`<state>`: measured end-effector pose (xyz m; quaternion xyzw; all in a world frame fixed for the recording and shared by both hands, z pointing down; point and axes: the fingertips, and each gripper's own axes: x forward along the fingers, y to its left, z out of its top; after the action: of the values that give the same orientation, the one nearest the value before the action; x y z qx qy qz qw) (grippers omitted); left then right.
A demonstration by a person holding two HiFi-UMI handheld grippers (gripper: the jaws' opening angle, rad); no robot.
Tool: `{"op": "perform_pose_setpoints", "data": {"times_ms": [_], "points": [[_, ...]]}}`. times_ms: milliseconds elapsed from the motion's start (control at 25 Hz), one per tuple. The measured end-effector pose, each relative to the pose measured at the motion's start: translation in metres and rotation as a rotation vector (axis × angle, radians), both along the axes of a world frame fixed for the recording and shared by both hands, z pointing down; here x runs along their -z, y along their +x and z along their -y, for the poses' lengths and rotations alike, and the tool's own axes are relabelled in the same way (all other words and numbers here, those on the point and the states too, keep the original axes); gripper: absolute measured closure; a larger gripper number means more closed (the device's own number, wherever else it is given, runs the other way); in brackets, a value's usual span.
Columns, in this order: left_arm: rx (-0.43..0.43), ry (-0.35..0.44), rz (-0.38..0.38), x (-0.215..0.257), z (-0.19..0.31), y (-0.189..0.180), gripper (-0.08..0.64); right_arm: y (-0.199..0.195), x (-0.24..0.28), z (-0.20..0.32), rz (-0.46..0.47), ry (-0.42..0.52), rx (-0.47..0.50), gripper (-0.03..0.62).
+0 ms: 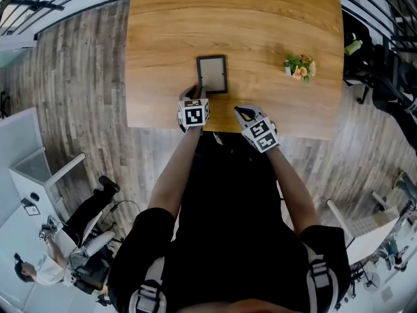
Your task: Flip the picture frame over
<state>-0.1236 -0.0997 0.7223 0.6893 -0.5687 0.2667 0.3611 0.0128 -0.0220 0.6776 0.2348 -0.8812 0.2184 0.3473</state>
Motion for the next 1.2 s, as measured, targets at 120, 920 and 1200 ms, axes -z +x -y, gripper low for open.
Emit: {"op": "perform_pose_setpoints", "data": {"times_ms": [120, 920, 1200], "points": [[0.016, -0.023, 0.011, -0.005, 0.001, 0.000, 0.451, 0.005, 0.000, -0.004, -0.010, -0.008, -0.007, 0.584], [0.152, -0.085, -0.091, -0.005, 0.003, -0.001, 0.506, 0.011, 0.002, -0.002, 0.001, 0.007, -0.027, 0.586], [0.203, -0.083, -0.187, 0.004, 0.003, -0.002, 0.506, 0.006, 0.006, 0.003, 0.028, -0.013, -0.039, 0.584]]}}
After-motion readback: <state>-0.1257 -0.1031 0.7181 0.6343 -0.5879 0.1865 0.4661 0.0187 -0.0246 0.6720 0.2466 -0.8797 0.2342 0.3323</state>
